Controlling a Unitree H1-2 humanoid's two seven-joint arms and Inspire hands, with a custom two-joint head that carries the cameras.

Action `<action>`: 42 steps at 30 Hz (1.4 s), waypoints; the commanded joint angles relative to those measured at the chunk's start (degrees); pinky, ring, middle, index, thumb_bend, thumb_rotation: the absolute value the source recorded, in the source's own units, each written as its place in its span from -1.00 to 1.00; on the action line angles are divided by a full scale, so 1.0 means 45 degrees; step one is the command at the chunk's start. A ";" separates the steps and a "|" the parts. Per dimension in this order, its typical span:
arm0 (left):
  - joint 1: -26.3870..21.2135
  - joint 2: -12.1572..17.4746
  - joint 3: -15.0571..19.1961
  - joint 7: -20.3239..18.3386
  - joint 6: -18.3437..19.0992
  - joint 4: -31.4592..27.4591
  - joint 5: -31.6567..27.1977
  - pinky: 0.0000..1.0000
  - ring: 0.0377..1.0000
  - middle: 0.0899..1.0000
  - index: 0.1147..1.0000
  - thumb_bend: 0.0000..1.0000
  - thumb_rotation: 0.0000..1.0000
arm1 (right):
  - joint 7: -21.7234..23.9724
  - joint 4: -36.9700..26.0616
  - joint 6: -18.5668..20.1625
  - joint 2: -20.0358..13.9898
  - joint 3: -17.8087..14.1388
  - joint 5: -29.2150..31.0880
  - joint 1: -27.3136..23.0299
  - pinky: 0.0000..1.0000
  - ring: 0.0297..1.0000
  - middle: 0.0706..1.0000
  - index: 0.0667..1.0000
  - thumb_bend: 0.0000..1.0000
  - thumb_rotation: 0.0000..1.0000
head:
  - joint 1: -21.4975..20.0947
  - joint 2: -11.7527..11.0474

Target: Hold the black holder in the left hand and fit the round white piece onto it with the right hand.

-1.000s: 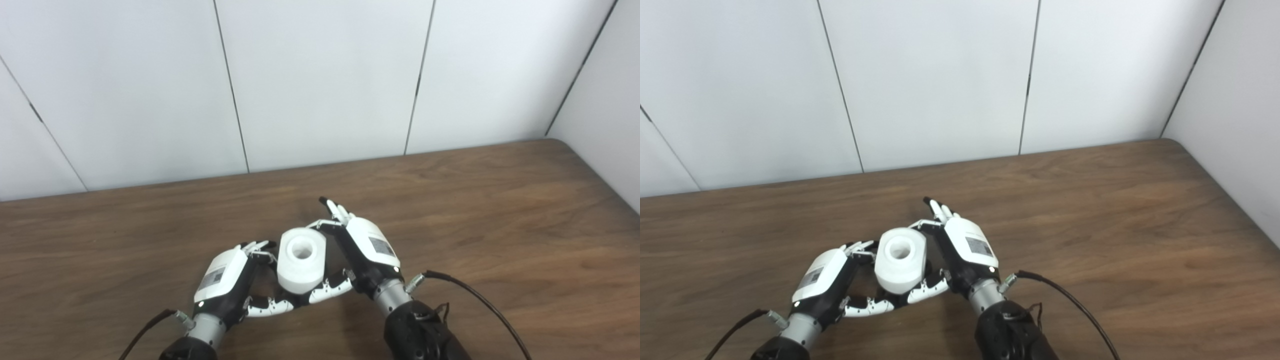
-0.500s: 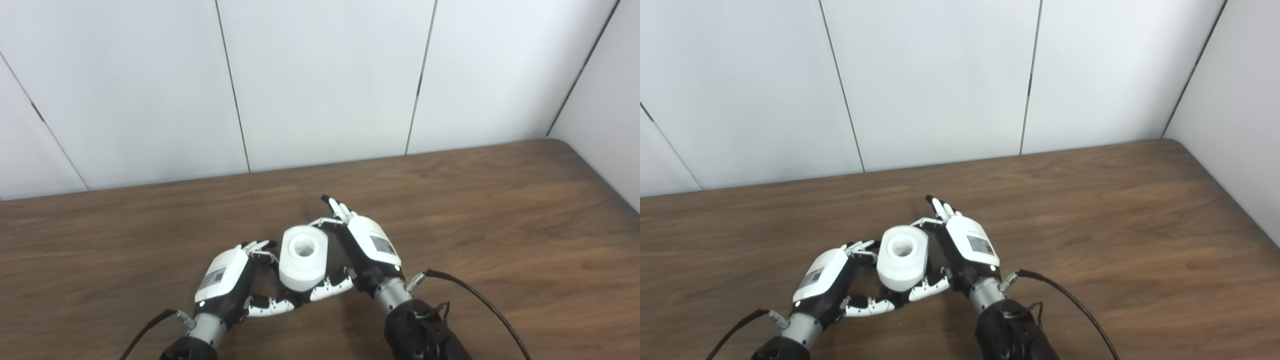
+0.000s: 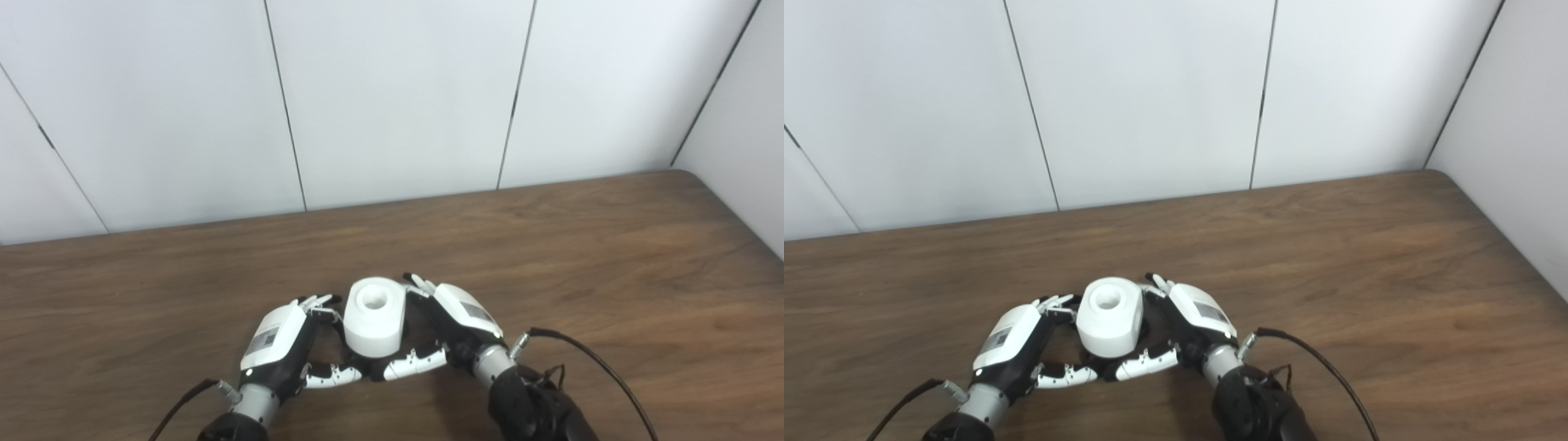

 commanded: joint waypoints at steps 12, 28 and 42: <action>-0.0134 -0.0039 -0.0136 -0.0043 -0.0201 -0.0021 0.0078 0.90 0.82 0.75 -0.17 0.03 -0.91 | 0.0726 -0.0530 0.0010 0.0239 -0.0324 -0.0370 -0.0415 0.94 1.00 1.00 1.00 1.00 0.02 | -0.0016 0.0019; -0.0202 -0.0029 0.0020 -0.0566 0.0301 -0.0084 -0.0212 1.00 0.89 0.78 -0.17 0.03 -0.91 | 0.2796 -0.1225 0.0032 -0.0056 -0.2500 0.0427 -0.0597 0.53 1.00 1.00 1.00 1.00 -0.04 | -0.0101 -0.0119; -0.0763 0.0573 -0.0220 -0.2772 0.2032 -0.0829 0.0251 0.96 0.96 0.93 0.58 1.00 -0.65 | 0.3570 -0.1443 0.0031 -0.0521 -0.3466 0.0721 -0.0369 0.46 1.00 1.00 1.00 1.00 -0.05 | -0.0114 -0.0117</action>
